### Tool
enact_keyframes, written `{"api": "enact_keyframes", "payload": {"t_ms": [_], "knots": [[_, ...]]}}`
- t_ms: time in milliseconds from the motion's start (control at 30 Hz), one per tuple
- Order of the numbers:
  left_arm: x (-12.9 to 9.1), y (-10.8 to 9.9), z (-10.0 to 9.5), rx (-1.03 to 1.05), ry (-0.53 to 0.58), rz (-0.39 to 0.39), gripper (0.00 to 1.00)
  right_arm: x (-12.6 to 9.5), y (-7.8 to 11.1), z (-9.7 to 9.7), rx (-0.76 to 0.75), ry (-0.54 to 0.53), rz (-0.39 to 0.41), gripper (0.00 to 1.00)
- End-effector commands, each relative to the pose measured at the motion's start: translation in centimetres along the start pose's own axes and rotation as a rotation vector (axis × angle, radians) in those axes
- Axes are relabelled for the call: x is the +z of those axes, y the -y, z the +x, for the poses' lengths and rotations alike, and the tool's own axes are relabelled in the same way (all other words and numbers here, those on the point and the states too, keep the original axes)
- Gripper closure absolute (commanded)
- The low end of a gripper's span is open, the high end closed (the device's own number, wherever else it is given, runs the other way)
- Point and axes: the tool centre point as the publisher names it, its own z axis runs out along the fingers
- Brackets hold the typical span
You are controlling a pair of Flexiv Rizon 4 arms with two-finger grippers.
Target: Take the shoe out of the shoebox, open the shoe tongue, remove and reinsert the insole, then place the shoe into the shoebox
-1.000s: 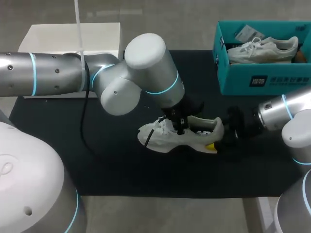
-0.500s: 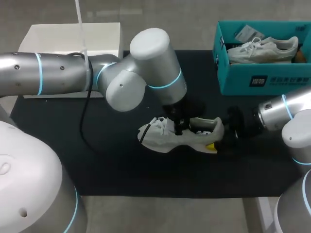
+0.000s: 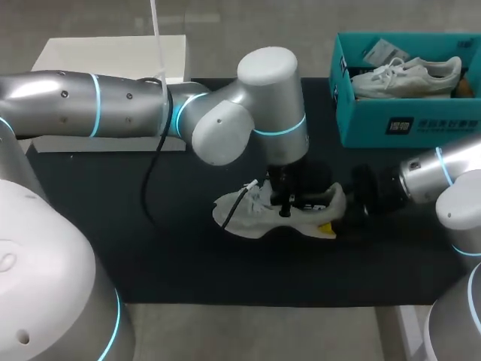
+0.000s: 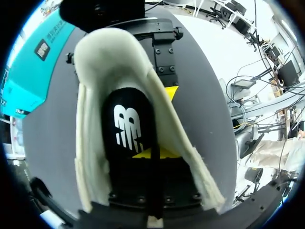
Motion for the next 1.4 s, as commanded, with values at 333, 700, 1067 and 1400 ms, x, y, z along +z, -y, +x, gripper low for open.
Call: {"api": "enact_keyframes", "payload": {"t_ms": [333, 700, 1067, 1400], "knots": [[0.0, 0.6, 0.6, -0.01, 0.047, -0.003, 0.56, 0.3, 0.2, -0.1, 0.003, 0.004, 0.003, 1.0], [2.2, 0.3, -1.0, -0.039, 0.106, -0.045, 0.66, 0.3, 0.2, -0.1, 0.003, 0.004, 0.003, 1.0], [2.8, 0.5, -1.9, -0.012, 0.1, -0.021, 0.57, 0.3, 0.2, -0.1, 0.003, 0.004, 0.003, 1.0], [2.9, 0.9, -0.8, 0.014, 0.068, -0.06, 0.59, 0.3, 0.2, -0.1, 0.003, 0.004, 0.003, 1.0]]}}
